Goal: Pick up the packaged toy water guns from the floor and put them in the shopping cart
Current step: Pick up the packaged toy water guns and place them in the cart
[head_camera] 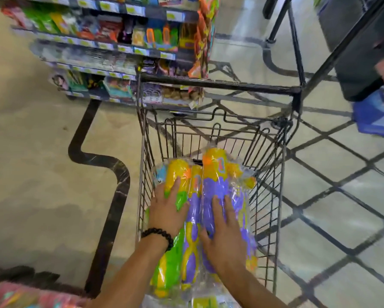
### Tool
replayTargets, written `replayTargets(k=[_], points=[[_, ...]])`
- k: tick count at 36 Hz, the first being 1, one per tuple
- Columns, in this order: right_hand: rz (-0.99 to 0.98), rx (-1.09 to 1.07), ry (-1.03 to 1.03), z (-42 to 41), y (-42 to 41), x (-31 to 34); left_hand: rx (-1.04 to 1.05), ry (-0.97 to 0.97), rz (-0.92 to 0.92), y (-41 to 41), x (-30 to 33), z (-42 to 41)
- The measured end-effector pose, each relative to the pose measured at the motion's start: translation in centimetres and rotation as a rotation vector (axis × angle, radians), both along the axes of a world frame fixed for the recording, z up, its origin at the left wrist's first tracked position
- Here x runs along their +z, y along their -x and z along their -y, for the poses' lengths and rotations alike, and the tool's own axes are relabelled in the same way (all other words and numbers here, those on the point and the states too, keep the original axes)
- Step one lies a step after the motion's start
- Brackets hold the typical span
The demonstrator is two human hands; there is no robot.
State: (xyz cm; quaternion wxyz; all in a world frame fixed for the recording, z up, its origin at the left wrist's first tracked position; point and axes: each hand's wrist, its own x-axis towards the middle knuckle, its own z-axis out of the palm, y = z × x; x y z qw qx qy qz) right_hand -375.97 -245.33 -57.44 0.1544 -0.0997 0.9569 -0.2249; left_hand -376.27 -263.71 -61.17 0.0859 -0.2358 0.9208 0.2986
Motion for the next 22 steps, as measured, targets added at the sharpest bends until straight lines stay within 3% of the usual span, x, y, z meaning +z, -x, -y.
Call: replayTargets(k=[9,15,22], points=[[-0.001,0.044,-0.089,0.7,-0.2,-1.3,0.102,-0.137,-0.024,-1.6,-2.7,0.6],[0.020,0.075,-0.124,0.1,0.3,-1.8,0.104,-0.099,-0.099,-3.2,-4.8,0.0],[0.050,0.090,-0.152,-1.2,0.4,-2.3,0.141,-0.082,-0.043,-4.2,-5.5,-2.2]])
